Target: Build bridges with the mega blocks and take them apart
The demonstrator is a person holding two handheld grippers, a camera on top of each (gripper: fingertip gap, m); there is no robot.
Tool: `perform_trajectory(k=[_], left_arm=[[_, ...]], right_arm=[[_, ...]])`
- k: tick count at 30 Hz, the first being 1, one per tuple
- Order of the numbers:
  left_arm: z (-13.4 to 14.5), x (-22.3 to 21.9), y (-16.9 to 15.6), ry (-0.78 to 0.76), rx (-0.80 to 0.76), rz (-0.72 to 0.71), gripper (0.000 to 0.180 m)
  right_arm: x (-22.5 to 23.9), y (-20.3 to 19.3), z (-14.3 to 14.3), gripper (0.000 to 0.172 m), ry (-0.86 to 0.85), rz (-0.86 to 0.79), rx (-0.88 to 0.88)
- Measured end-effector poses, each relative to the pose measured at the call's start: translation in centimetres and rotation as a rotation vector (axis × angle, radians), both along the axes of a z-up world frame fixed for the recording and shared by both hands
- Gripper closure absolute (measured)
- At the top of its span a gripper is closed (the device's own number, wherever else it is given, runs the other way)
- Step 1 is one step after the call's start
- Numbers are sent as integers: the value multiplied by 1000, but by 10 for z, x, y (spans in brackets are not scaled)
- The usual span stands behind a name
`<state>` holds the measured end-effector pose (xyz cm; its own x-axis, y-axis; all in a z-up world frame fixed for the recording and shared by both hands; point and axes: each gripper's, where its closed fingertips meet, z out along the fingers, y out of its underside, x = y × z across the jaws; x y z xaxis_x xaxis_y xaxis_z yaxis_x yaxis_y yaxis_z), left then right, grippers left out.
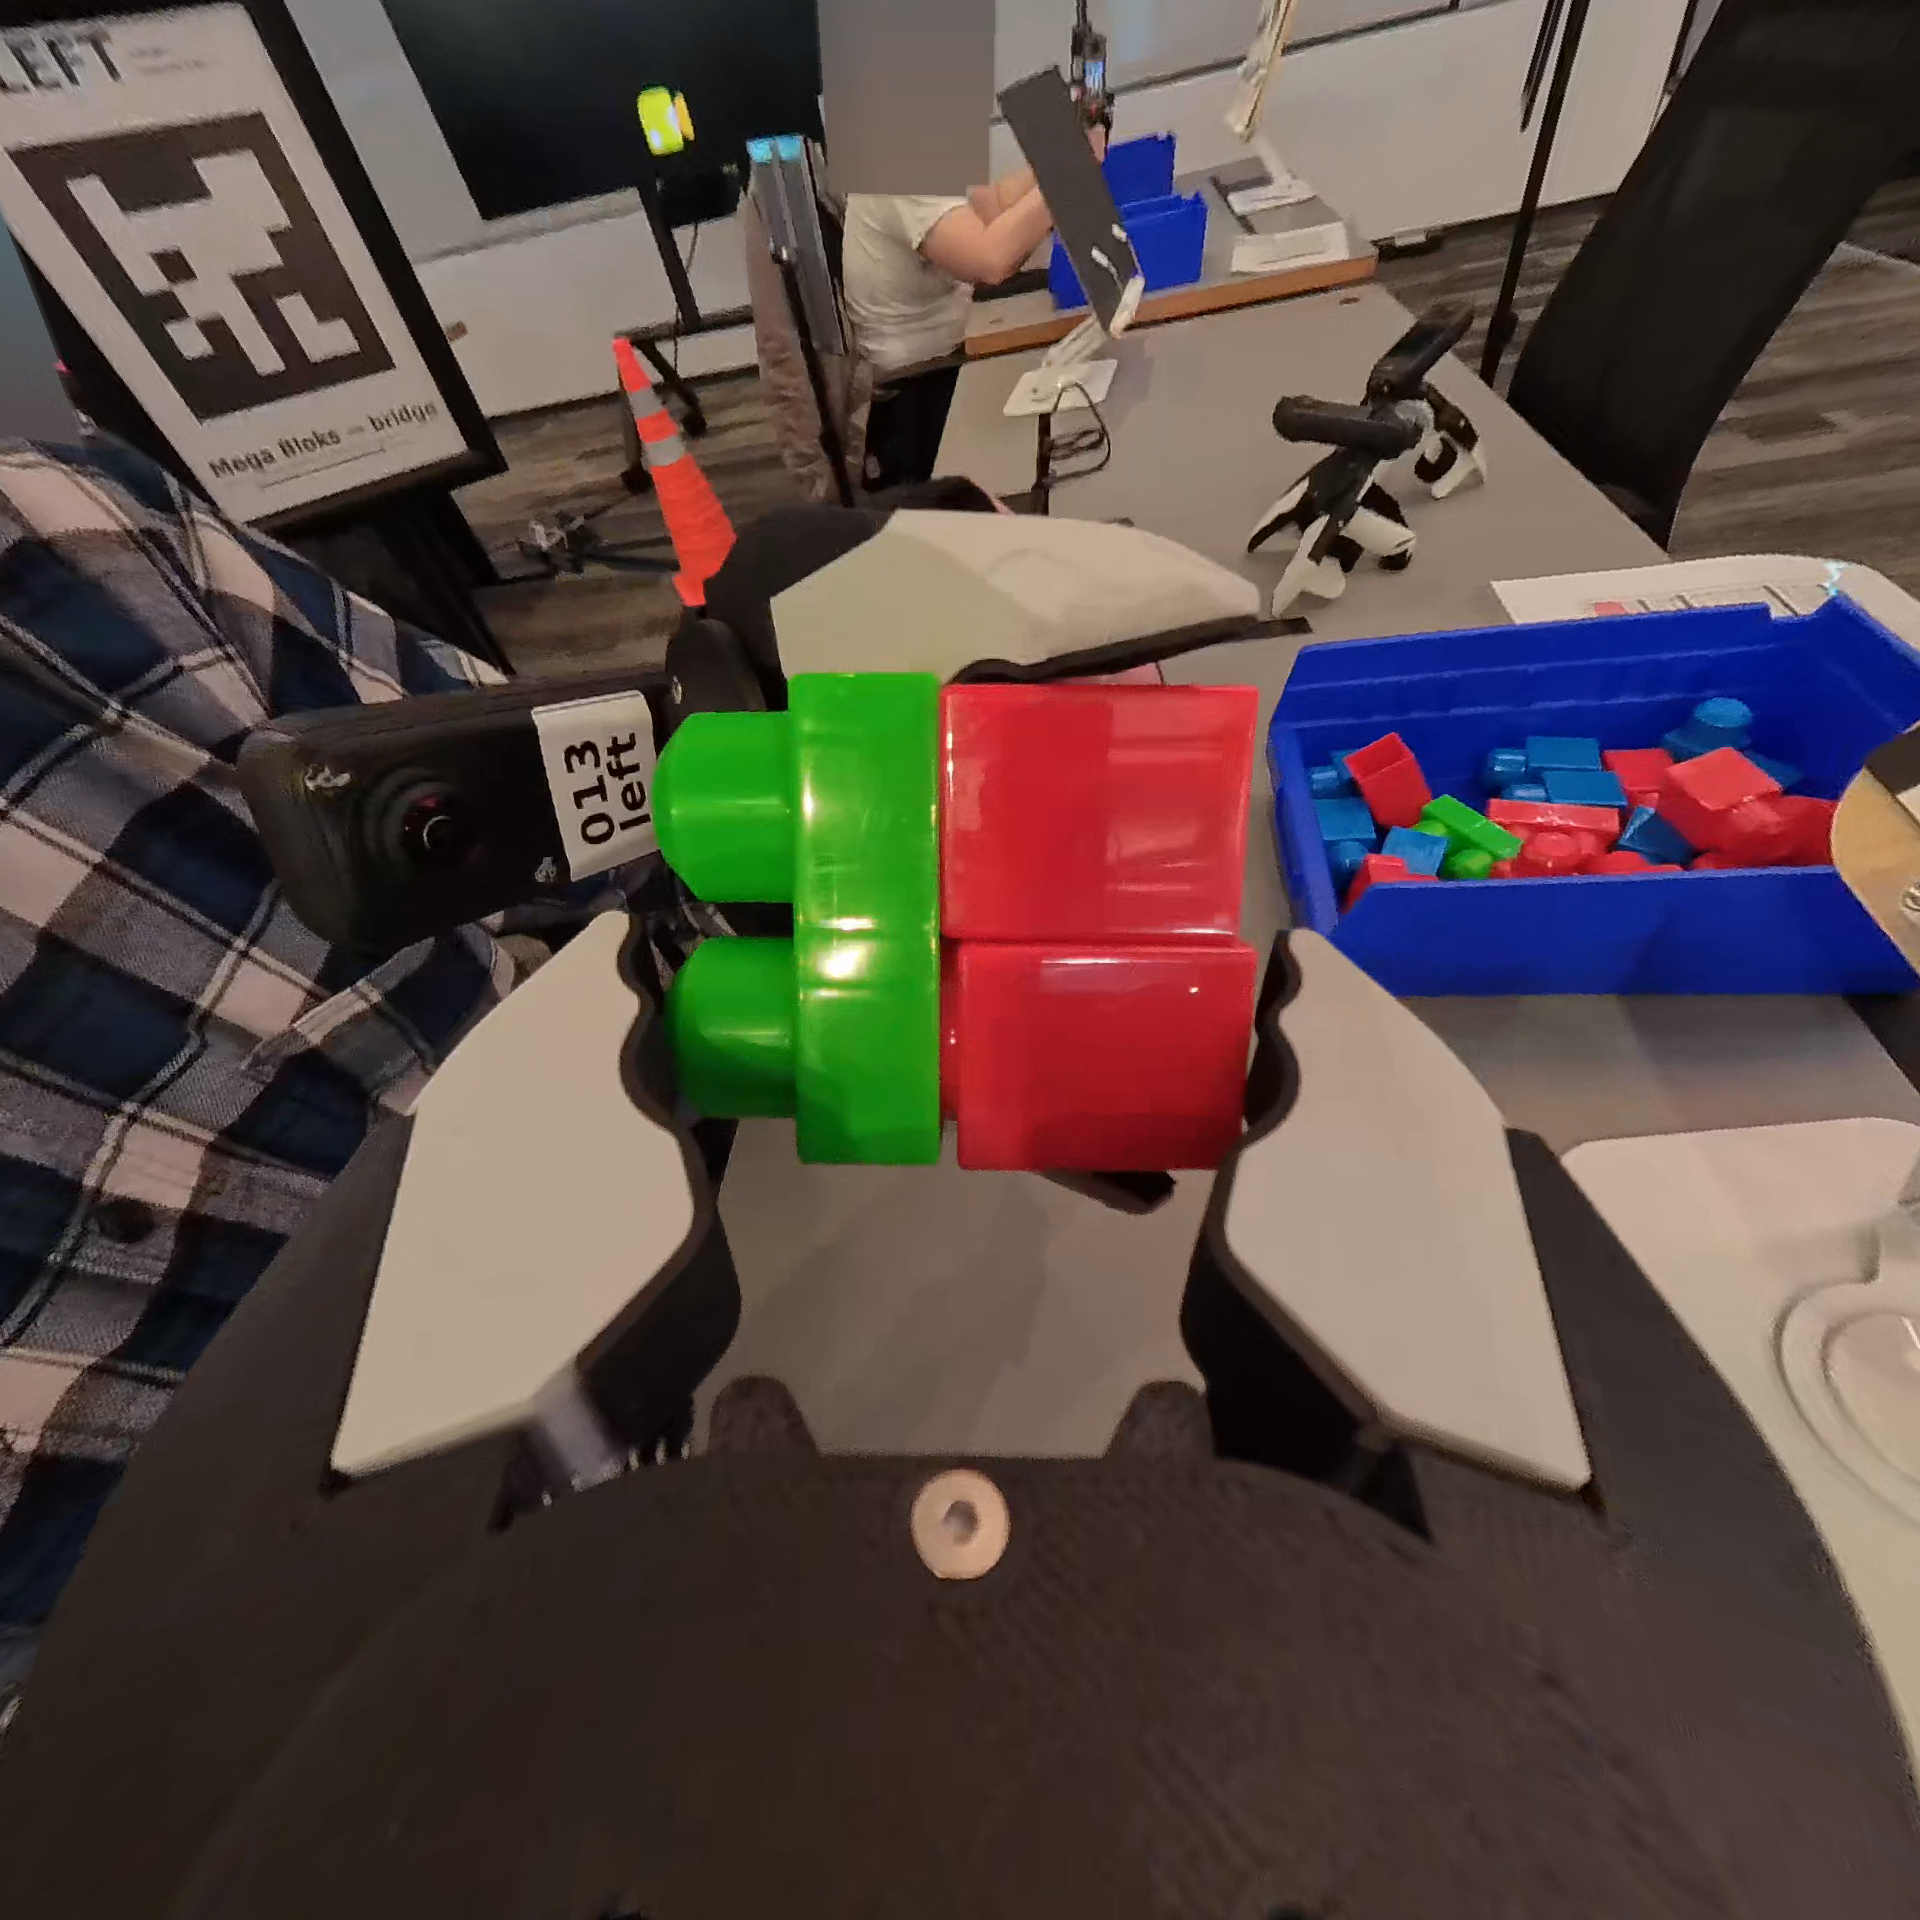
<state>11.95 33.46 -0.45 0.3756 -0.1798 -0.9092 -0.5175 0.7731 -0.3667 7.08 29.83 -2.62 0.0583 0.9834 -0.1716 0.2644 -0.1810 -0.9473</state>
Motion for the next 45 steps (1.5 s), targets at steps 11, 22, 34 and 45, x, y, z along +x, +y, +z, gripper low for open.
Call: perform_trajectory(k=[11,22,34,45], left_arm=[[5,-3,-3,-14,37,-1,102],[-20,2,-4,183,-147,-135,102],[-46,-2,12,506,-176,-23,101],[-36,0,18,361,-193,-44,86]], right_arm=[[-1,-3,3,69,-12,3,29],[0,9,4,50,75,20,-158],[-16,10,-14,59,156,35,-189],[17,17,23,57,696,182,-452]])
